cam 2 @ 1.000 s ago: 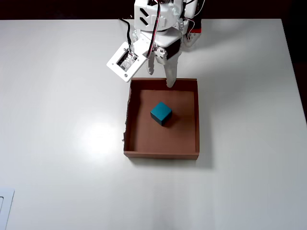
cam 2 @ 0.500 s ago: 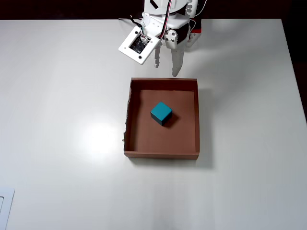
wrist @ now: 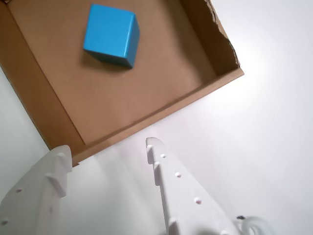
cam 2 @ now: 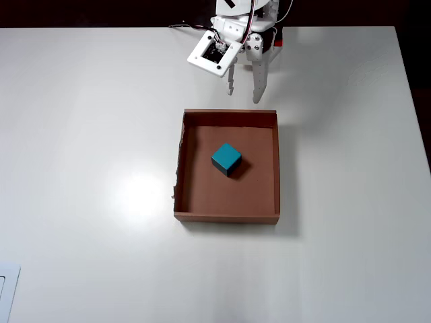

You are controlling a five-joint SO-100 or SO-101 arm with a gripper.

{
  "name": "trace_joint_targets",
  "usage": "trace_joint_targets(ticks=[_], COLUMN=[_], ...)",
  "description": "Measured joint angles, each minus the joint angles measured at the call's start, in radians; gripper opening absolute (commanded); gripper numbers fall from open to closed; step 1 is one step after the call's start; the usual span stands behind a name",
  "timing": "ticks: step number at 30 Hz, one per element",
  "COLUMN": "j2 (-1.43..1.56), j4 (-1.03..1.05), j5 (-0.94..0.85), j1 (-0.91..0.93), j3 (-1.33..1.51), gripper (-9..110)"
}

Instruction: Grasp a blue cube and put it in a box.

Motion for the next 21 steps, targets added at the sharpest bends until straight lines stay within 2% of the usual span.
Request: trace_joint_targets(ticks=[9, 21], j2=[0.138, 0.152], j4=[-0.005, -0.063], j5=[-0.003, -0.003], j1=[-0.054, -0.064], j3=[0.071, 0.196], gripper=[19, 18])
